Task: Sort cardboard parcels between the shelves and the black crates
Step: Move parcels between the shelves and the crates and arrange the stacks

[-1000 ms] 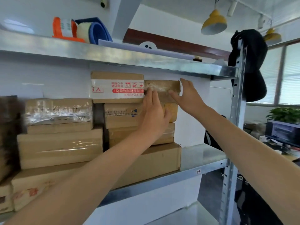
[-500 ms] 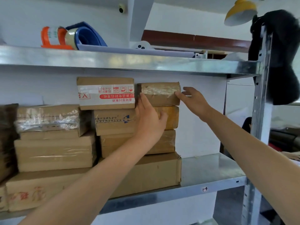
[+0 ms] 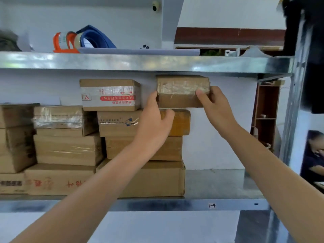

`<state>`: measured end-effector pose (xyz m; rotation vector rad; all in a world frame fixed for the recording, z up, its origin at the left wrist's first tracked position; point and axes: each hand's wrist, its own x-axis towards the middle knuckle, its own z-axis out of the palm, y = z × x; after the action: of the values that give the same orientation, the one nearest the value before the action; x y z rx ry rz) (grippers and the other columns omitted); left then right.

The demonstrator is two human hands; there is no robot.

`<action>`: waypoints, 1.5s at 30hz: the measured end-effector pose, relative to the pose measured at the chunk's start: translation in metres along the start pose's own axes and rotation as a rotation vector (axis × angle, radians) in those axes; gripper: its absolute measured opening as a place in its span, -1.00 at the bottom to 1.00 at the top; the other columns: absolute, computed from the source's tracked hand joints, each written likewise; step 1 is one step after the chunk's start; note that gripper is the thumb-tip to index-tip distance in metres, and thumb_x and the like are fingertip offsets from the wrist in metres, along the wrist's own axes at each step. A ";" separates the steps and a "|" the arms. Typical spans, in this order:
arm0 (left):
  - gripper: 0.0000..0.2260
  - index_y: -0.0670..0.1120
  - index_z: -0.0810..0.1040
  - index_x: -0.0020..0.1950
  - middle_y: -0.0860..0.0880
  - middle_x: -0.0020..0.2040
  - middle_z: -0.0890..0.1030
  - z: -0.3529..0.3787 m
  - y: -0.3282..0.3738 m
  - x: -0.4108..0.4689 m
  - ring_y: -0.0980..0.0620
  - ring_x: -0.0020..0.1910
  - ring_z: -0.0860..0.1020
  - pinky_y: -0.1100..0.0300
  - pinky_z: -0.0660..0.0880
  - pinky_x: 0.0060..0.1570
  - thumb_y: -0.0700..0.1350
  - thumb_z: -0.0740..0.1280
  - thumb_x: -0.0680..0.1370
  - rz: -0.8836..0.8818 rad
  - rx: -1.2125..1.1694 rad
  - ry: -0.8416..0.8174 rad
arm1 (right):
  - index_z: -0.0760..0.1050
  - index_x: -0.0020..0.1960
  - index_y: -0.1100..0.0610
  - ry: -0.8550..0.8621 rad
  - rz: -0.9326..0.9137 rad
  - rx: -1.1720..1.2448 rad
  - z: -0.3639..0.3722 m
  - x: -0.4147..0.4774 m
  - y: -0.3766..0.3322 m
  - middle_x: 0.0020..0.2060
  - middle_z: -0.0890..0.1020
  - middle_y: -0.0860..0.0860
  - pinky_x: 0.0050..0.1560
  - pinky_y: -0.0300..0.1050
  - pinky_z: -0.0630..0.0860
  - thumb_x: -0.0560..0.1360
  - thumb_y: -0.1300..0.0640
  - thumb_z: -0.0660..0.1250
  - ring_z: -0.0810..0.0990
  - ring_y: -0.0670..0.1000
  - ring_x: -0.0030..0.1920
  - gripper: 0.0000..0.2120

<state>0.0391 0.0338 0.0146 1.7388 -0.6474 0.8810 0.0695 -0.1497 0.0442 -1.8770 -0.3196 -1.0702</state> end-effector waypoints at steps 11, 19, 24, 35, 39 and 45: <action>-0.88 0.00 0.56 0.05 0.09 -0.02 0.64 -0.030 0.021 -0.060 0.11 0.04 0.61 0.07 0.56 0.16 0.00 0.26 0.64 -0.093 -0.093 0.225 | 0.43 -0.02 -0.02 -0.044 0.114 0.275 -0.025 -0.083 0.000 -0.04 0.58 -0.11 0.09 0.07 0.63 0.48 -0.31 0.32 0.61 -0.10 0.05 -0.64; -0.70 0.08 0.67 0.03 0.07 -0.04 0.70 -0.068 0.002 -0.148 0.08 0.02 0.65 -0.06 0.59 0.13 0.22 0.27 0.54 -0.261 -0.096 0.367 | 0.40 -0.05 -0.09 -0.158 0.116 0.335 0.006 -0.166 -0.010 -0.13 0.60 -0.25 -0.17 -0.32 0.53 0.40 -0.39 0.34 0.59 -0.24 -0.08 -0.60; -0.82 0.07 0.67 -0.03 0.20 -0.15 0.65 -0.103 -0.021 -0.215 0.27 -0.13 0.58 0.31 0.52 -0.11 0.14 0.39 0.53 -0.406 -0.071 0.500 | 0.48 0.13 0.03 -0.271 0.148 0.427 0.056 -0.219 -0.008 0.00 0.62 -0.19 -0.03 -0.34 0.56 0.47 -0.09 0.45 0.61 -0.21 0.02 -0.68; -0.74 0.06 0.62 0.28 0.08 0.14 0.66 -0.197 -0.053 -0.347 0.20 0.12 0.62 0.29 0.52 0.10 -0.03 0.36 0.59 -0.698 0.234 0.613 | 0.53 0.33 -0.02 -0.761 0.294 0.459 0.184 -0.348 -0.010 0.11 0.64 -0.19 0.05 -0.38 0.54 0.45 0.00 0.49 0.61 -0.24 0.06 -0.54; -0.75 0.12 0.59 0.26 0.15 0.14 0.62 -0.228 -0.059 -0.373 0.26 0.14 0.59 0.23 0.48 0.21 -0.13 0.32 0.62 -0.751 0.328 0.692 | 0.54 0.22 -0.02 -0.814 0.288 0.555 0.221 -0.373 -0.033 0.05 0.64 -0.22 0.04 -0.29 0.58 0.44 0.08 0.51 0.63 -0.19 0.03 -0.63; -0.70 0.13 0.60 0.24 0.03 0.07 0.52 -0.274 -0.065 -0.397 0.28 0.00 0.57 0.42 0.49 0.04 -0.23 0.31 0.63 -0.795 0.463 0.759 | 0.53 0.12 -0.12 -0.903 0.335 0.690 0.273 -0.396 -0.065 0.02 0.64 -0.26 -0.05 -0.45 0.51 0.45 -0.12 0.39 0.60 -0.27 0.06 -0.74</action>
<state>-0.2126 0.3181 -0.2895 1.6462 0.7558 1.0330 -0.0539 0.1887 -0.2810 -1.5682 -0.7400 0.1789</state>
